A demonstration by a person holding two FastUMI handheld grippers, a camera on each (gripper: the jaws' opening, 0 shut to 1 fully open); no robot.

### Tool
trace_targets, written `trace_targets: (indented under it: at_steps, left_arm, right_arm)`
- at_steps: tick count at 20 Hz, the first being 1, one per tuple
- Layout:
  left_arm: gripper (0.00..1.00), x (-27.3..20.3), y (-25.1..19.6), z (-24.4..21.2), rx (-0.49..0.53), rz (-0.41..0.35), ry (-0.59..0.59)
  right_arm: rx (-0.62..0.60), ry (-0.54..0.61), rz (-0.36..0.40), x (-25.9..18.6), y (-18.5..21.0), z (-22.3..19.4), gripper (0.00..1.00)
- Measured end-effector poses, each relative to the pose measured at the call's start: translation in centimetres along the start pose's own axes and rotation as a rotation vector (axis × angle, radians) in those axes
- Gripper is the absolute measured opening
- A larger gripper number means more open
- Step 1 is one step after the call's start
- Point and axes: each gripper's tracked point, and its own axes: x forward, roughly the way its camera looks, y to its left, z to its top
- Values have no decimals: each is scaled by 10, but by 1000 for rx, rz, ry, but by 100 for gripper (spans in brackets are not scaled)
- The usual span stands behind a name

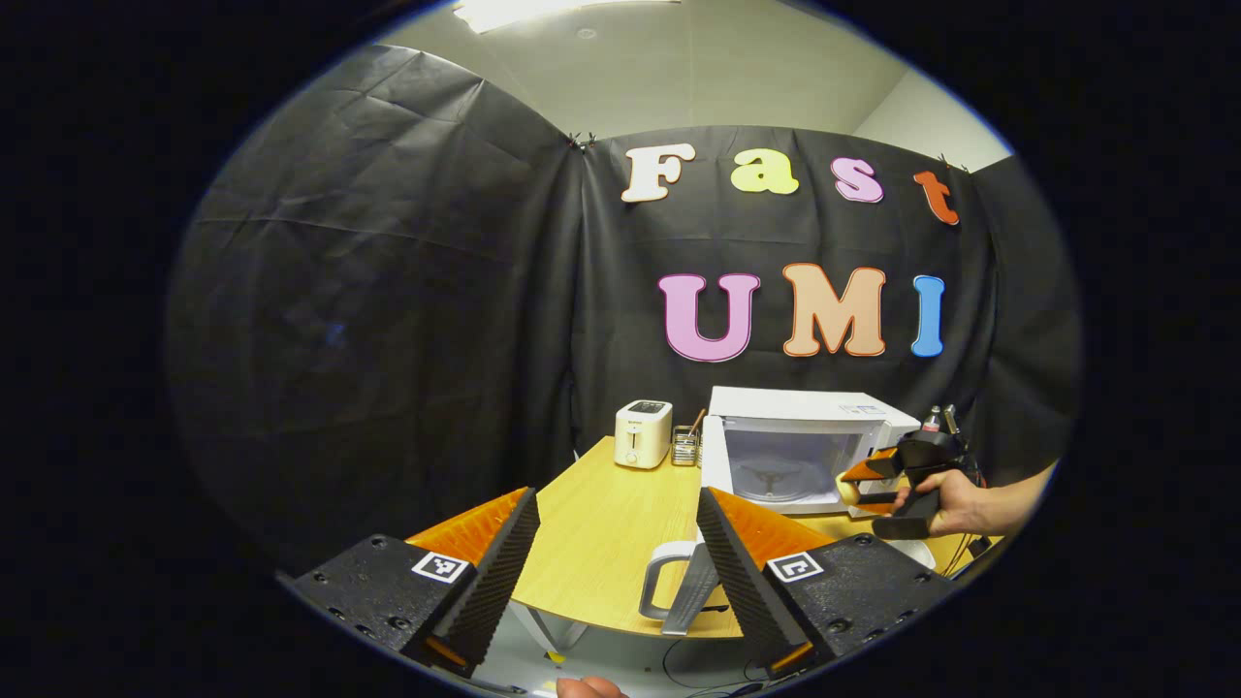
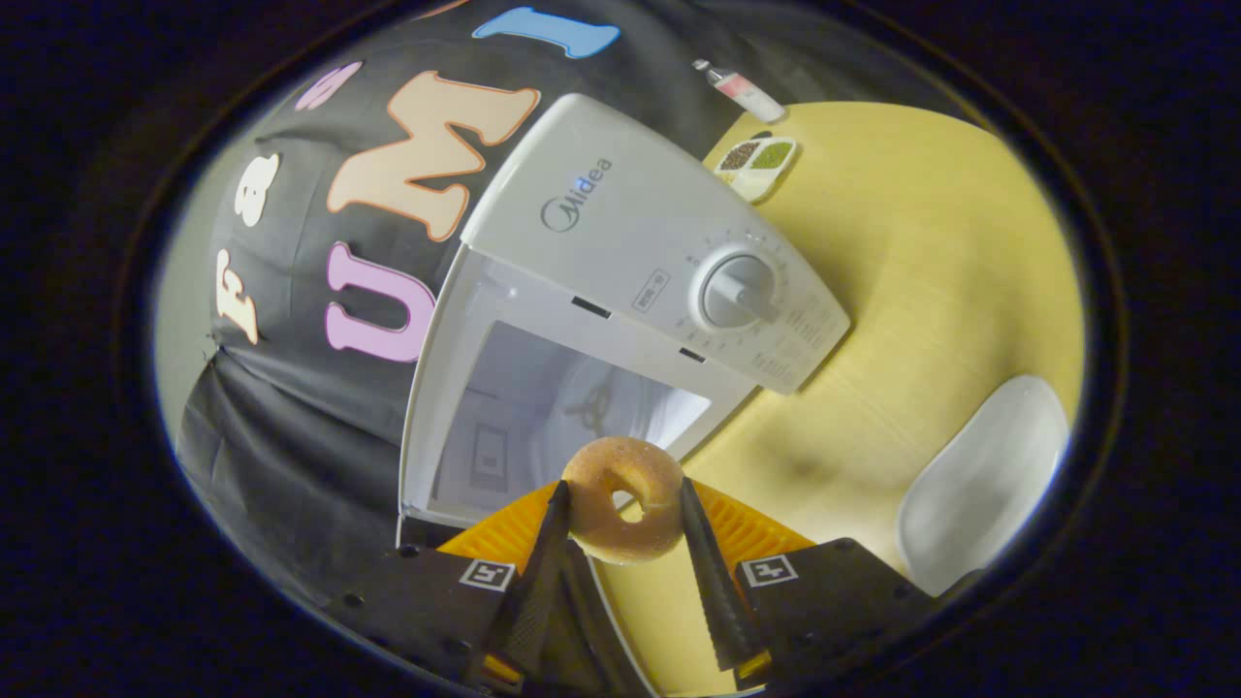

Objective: Open the microwave oven with the left hand, put the food in, and close the microwave oven.

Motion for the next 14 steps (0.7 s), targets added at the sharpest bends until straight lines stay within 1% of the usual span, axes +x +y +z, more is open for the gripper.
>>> trace_targets:
  at_steps: [1, 3, 4, 5, 6, 7, 8, 9, 10, 11, 12, 13, 14]
  left_arm:
    - [96, -1, 0, -3, -11, 1, 7]
    - [96, -1, 0, -6, -29, 11, 23]
    - [96, -3, 1, -9, -35, 20, 34]
    - [94, -3, 2, -10, -41, 27, 39]
    - [94, -3, 3, -9, -47, 35, 39]
    - [96, -4, 5, -8, -49, 44, 40]
    - [96, -5, 7, -10, -46, 53, 43]
    - [96, -7, 9, -9, -40, 63, 43]
    - [96, -8, 10, -7, -36, 69, 43]
    - [96, -10, 12, -7, -31, 75, 43]
    - [94, -11, 11, -6, -26, 79, 45]
    - [96, -12, 11, -6, -20, 82, 46]
    - [94, -13, 12, -6, -13, 87, 48]
  right_arm:
    - [31, -18, 5, 7, 6, 0, 63]
    - [96, -50, 25, 21, 22, -4, 63]
    - [124, -64, 34, 29, 31, -8, 75]
    - [142, -74, 33, 38, 36, -11, 75]
    - [159, -91, 38, 45, 41, -13, 63]
    - [170, -115, 41, 50, 47, -12, 63]
    - [171, -138, 35, 56, 50, -11, 69]
    - [165, -150, 30, 61, 51, -11, 63]
    - [154, -169, 19, 66, 51, -11, 63]
    - [147, -187, 10, 71, 51, -10, 69]
    - [144, -198, 4, 76, 50, -10, 69]
    - [137, -205, -6, 82, 49, -11, 63]
    - [120, -206, -10, 90, 47, -12, 63]
